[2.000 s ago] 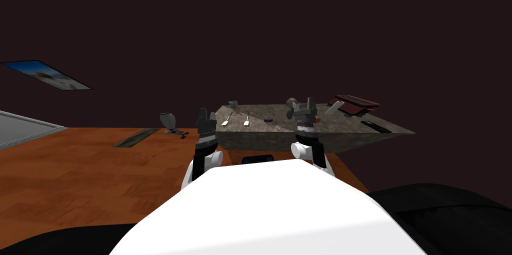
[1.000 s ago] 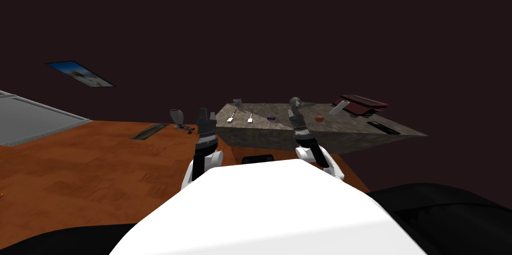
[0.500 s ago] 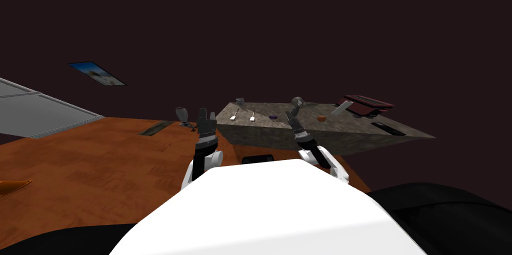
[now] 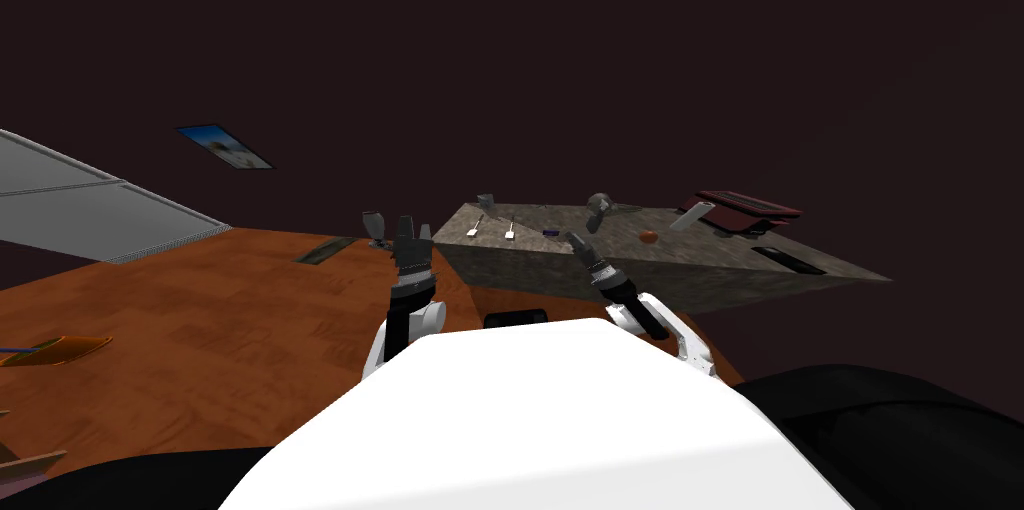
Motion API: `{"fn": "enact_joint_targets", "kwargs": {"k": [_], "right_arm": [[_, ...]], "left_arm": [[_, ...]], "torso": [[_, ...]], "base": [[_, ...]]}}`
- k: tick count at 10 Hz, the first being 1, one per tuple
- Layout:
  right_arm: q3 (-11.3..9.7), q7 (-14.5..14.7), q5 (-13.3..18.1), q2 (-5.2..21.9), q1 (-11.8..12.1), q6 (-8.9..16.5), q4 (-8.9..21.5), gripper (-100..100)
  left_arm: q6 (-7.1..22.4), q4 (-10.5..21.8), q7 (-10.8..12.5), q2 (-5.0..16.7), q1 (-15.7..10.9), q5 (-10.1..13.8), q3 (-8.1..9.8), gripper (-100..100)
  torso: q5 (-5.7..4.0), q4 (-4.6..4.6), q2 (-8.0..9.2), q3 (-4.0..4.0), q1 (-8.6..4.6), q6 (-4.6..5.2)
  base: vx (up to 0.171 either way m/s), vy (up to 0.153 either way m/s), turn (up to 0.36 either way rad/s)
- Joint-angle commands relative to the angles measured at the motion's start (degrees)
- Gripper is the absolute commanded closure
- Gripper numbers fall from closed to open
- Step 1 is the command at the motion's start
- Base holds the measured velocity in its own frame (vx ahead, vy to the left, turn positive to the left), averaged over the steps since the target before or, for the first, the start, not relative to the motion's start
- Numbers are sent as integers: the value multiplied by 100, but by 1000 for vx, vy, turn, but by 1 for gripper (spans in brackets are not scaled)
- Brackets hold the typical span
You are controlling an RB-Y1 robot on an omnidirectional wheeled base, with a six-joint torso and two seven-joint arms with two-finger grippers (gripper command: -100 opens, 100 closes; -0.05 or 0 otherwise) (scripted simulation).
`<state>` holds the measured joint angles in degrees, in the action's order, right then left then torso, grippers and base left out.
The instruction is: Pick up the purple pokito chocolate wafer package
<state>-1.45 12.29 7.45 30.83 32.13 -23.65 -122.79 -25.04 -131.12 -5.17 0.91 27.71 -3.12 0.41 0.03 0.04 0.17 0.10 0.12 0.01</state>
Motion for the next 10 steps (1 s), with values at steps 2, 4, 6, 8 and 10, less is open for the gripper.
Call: {"fn": "enact_joint_targets", "kwargs": {"k": [2,4,6,8,10], "right_arm": [[-49,113,203,400,-3,-57,284,-100],[-81,211,380,724,53,-92,473,-100],[-113,309,556,1052,112,-129,672,-100],[-144,406,729,1382,173,-168,880,-100],[-174,501,900,1713,236,-210,1097,-100]], "left_arm": [[0,0,0,0,0,0,0,0],[0,0,0,0,0,0,0,0],[0,0,0,0,0,0,0,0],[0,0,0,0,0,0,0,0],[0,0,0,0,0,0,0,0]], "torso": [[0,0,2,1,6,-1],[0,0,2,1,3,-1],[0,0,1,1,1,-1],[1,-1,-2,-1,6,-2],[1,0,0,0,4,0]], "base": [[-47,54,64],[-46,45,72],[-42,49,68],[-33,57,84],[-37,54,73]]}}
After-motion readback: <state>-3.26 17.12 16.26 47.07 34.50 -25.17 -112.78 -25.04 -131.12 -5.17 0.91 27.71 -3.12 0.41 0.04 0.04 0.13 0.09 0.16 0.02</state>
